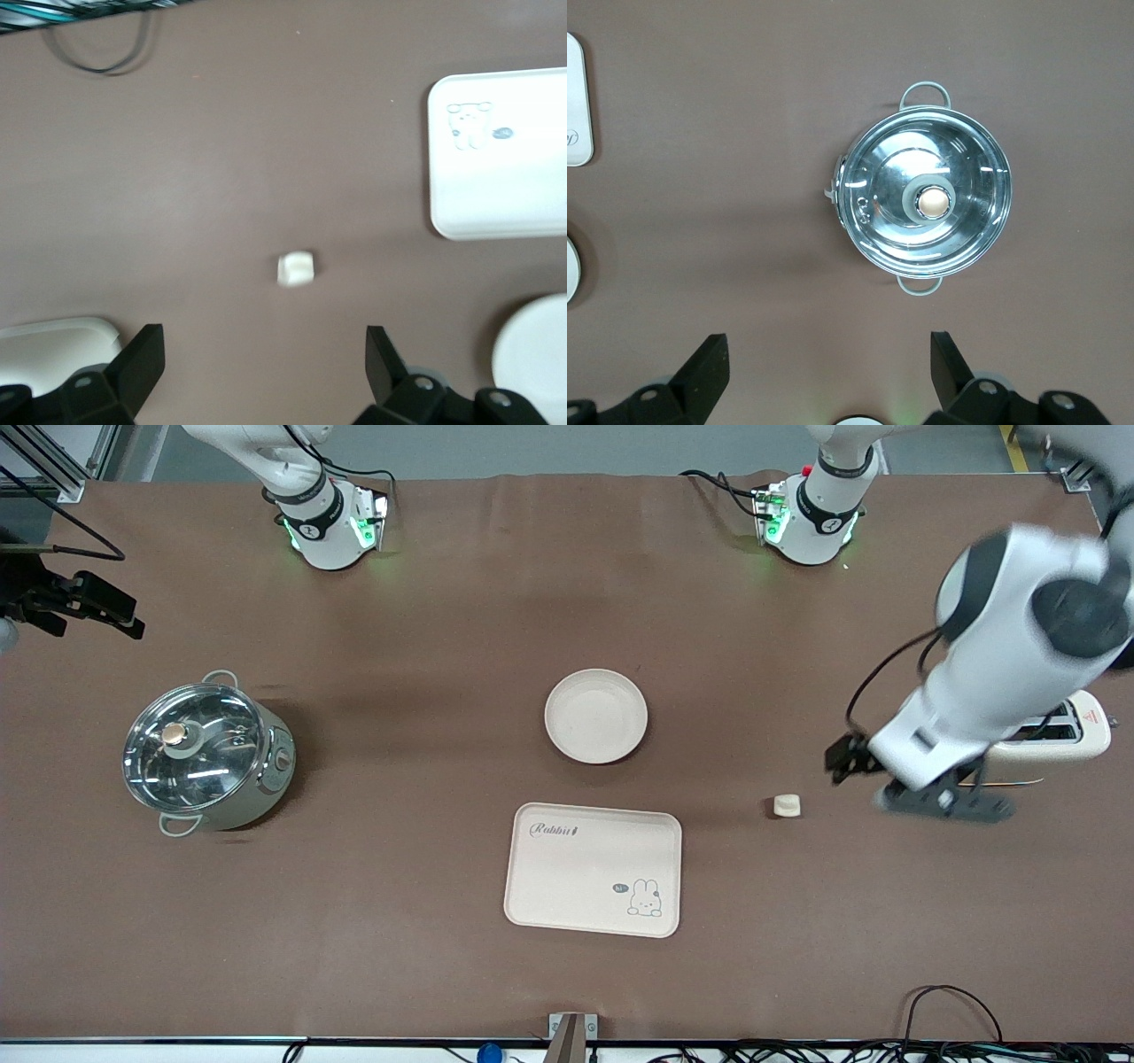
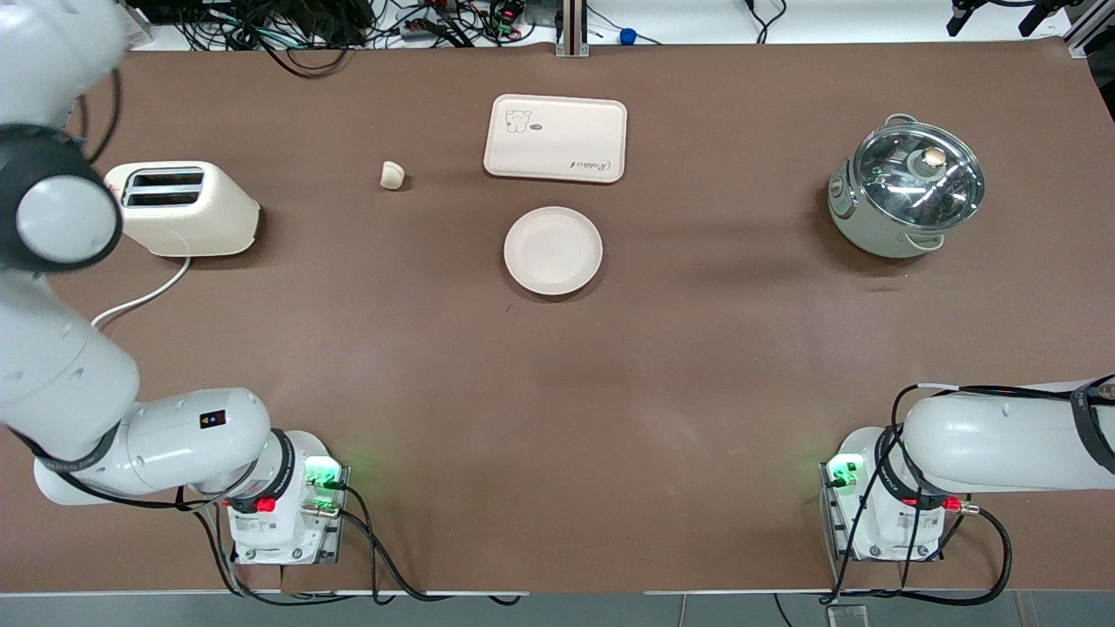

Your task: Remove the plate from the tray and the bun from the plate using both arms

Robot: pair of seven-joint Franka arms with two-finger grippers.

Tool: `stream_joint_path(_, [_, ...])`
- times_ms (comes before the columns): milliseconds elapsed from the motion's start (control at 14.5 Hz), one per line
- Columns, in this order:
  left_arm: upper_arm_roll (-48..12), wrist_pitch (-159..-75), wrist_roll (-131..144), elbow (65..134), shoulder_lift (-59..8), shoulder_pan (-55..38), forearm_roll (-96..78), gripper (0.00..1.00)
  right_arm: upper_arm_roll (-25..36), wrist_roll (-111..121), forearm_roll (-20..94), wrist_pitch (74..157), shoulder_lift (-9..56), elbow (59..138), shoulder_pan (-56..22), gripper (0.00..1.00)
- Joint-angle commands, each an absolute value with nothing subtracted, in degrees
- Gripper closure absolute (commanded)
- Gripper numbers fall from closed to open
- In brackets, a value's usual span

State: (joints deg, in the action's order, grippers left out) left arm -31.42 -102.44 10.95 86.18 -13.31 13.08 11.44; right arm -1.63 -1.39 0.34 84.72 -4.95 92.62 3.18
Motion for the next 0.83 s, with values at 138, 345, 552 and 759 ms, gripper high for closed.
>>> stream_joint_path(138, [-31.0, -95.0, 9.2, 86.1, -4.8, 16.5, 6.4, 0.0, -1.5, -1.8, -0.1, 84.6, -5.5, 93.2, 2.9, 0.0])
stream_joint_path(345, [-30.2, -92.6, 8.2, 87.6, -1.1, 17.2, 5.7, 0.0, -1.5, -1.8, -0.1, 84.6, -5.5, 93.2, 2.9, 0.0])
stream_joint_path(552, [-13.2, -90.6, 7.9, 88.4, 1.2, 2.3, 3.7, 0.0, -1.5, -1.8, -0.1, 84.6, -5.5, 93.2, 2.9, 0.0])
stream_joint_path(759, [-3.2, -89.6, 3.5, 88.5, 1.8, -4.7, 0.6, 0.0, -1.5, -1.8, -0.1, 84.6, -5.5, 93.2, 2.9, 0.0])
